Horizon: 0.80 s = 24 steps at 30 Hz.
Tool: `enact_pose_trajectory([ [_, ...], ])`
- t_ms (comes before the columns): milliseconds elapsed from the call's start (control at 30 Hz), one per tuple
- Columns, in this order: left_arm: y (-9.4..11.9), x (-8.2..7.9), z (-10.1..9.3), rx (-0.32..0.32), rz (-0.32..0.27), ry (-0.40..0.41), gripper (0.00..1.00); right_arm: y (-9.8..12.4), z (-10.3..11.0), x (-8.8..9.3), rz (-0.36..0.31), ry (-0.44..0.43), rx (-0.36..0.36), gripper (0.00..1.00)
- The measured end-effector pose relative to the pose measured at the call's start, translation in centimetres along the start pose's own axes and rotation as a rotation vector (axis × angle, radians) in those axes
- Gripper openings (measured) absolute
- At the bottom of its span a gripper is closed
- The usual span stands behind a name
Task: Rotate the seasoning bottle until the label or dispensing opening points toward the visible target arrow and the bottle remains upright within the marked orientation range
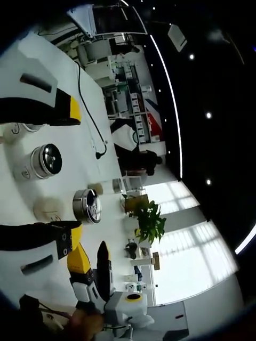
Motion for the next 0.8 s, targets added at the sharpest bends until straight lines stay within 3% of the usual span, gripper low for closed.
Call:
enact_pose_trajectory([
  [467, 0.0, -0.3, 0.4, 0.000, -0.011, -0.004, 0.77, 0.0, 0.3, 0.0, 0.007, 0.005, -0.009, 0.73],
  [800, -0.2, -1.0, 0.5, -0.008, -0.033, -0.011, 0.77, 0.5, -0.8, -0.3, 0.002, 0.011, 0.023, 0.73],
])
Point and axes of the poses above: the point that each gripper's makers call its tool centre point, and the gripper's own axes: y roughly backward along the fingers, z roughly to its left, x roughly out of its underside, the point moved 4 cm from there along y, roughly backward along the fingers, and after that the axes turned 11 degrees about -x, right-handed, at the moved point
